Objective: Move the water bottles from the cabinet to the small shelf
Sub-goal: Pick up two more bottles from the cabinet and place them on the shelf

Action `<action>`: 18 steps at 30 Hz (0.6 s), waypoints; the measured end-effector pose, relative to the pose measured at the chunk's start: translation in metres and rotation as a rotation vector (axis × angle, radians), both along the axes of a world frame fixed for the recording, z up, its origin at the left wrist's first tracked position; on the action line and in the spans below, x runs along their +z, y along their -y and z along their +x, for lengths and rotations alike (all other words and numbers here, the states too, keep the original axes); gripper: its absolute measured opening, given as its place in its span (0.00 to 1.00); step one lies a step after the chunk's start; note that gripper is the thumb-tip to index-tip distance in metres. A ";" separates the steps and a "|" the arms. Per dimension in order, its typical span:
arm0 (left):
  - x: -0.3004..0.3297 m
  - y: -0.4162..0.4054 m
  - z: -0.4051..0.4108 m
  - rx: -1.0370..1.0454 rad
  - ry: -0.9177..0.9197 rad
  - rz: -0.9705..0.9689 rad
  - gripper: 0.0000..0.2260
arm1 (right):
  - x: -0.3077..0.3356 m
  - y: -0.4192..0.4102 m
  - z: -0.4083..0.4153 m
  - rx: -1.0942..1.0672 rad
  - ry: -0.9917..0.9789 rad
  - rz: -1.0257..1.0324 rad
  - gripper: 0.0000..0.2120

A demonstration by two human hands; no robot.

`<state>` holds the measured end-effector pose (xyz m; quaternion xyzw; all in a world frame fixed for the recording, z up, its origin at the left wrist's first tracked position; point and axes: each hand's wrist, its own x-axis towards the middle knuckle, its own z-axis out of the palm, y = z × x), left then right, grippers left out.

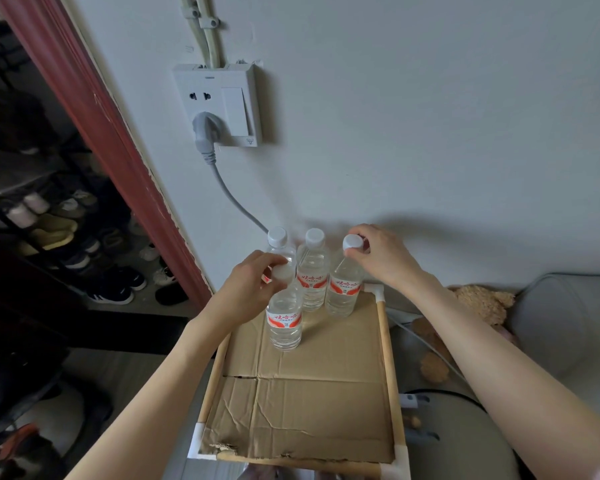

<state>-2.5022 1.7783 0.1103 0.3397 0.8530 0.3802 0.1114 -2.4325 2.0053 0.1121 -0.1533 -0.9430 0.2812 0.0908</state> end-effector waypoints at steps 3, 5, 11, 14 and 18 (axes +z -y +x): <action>-0.014 0.005 0.006 0.008 0.089 0.075 0.23 | -0.014 0.003 0.010 -0.114 -0.073 -0.250 0.28; -0.031 0.012 0.011 0.033 0.201 0.124 0.34 | -0.033 0.006 0.020 -0.150 -0.039 -0.352 0.37; -0.095 0.016 0.040 0.234 0.416 0.156 0.39 | -0.092 0.014 0.033 -0.271 0.249 -0.497 0.42; -0.117 0.003 0.055 0.312 0.452 0.129 0.39 | -0.111 0.022 0.029 -0.311 0.279 -0.499 0.38; -0.123 -0.006 0.055 0.448 0.449 0.154 0.30 | -0.121 0.032 0.023 -0.372 0.229 -0.520 0.26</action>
